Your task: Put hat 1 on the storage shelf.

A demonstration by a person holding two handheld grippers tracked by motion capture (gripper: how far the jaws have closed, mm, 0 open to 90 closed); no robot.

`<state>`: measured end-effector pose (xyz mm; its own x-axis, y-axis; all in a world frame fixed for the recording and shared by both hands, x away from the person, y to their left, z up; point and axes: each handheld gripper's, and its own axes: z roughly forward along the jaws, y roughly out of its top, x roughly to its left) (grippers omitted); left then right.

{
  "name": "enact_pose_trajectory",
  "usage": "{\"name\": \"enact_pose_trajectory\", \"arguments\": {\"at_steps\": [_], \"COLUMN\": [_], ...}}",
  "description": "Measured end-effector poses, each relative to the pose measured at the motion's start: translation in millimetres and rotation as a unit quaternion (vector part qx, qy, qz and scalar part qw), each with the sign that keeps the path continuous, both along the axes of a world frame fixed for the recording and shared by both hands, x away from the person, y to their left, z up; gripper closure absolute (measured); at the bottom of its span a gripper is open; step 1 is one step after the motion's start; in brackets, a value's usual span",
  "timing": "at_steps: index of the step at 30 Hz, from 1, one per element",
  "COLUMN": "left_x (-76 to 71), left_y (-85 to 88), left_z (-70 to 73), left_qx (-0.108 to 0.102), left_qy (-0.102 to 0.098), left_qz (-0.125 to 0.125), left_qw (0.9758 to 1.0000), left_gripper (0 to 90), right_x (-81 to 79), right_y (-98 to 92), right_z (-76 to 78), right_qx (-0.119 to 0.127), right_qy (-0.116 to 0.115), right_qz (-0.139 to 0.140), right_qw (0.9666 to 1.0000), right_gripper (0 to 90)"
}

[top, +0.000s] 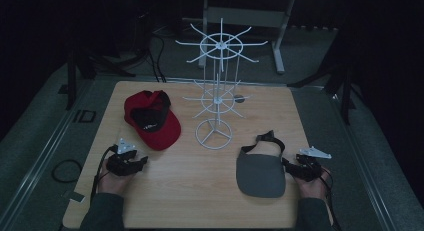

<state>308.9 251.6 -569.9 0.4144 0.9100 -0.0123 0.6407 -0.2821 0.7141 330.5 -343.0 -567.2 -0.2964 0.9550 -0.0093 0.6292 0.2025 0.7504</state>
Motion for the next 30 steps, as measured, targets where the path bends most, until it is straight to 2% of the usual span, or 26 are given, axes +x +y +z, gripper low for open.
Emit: {"name": "enact_pose_trajectory", "arguments": {"at_steps": [9,13,22,25,30], "left_x": [1.4,2.4,3.4,5.2,6.5], "left_y": [0.7,3.7,4.0,7.4,8.6], "left_z": [2.2,2.4,3.4,4.8,8.4], "left_qx": [0.006,-0.004,0.004,-0.005,0.021], "left_qy": [0.01,0.013,0.016,0.026,0.039], "left_qz": [-0.011,-0.016,-0.021,-0.033,-0.06], "left_qw": [0.9999,0.9998,0.9996,0.9991,0.9972], "left_gripper": [46.6,46.8,49.8,49.7,49.6], "right_x": [0.2,0.2,0.2,0.2,0.1], "right_y": [0.5,0.7,0.7,0.7,0.8], "right_z": [-0.1,-0.1,-0.1,-0.1,-0.1], "right_qx": [0.0,0.0,0.001,0.001,0.001], "right_qy": [0.0,0.0,0.0,0.0,0.001], "right_qz": [0.0,0.0,0.0,0.0,-0.001], "right_qw": [1.0,1.0,1.0,1.0,1.0], "right_gripper": [34.6,34.5,34.5,34.5,34.5]}}
